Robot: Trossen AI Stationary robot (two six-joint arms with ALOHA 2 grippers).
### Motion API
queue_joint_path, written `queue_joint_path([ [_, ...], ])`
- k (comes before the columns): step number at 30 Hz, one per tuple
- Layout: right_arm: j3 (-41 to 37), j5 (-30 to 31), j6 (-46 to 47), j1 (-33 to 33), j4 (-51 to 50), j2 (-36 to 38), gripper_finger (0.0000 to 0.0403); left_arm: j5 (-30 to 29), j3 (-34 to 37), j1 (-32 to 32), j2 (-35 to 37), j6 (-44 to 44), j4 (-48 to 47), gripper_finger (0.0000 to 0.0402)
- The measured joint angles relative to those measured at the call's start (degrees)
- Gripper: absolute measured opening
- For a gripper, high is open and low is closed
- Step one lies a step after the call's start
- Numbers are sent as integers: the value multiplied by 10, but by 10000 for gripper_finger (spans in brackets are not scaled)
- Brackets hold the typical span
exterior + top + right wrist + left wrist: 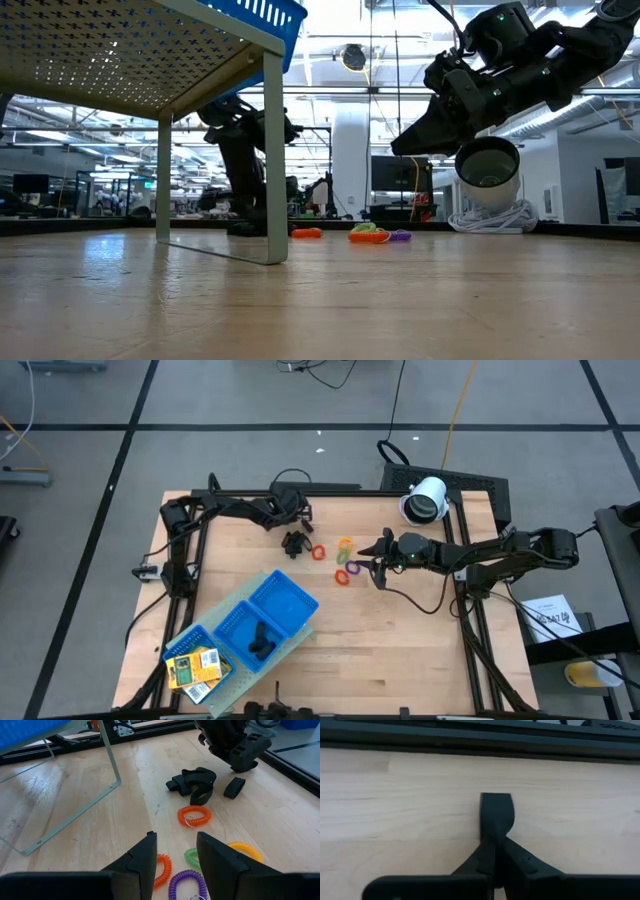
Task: Pick & Place Office Desk Supplies
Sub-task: Put the black rubber band into the center blue basket on the shelf
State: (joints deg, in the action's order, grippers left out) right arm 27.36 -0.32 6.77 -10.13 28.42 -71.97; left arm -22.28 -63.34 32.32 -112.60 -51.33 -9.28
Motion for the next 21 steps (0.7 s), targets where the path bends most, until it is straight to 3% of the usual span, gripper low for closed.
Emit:
queue_joint_path([
  [7,0,0,-1,0,0,0,128,-12,-7,-29,39,62,64,8],
  [14,0,1,-4,0,0,0,128,-33,-18,-68,129,135,77,17],
  [21,0,1,-6,0,0,0,128,54,-18,-137,238,215,72,18],
])
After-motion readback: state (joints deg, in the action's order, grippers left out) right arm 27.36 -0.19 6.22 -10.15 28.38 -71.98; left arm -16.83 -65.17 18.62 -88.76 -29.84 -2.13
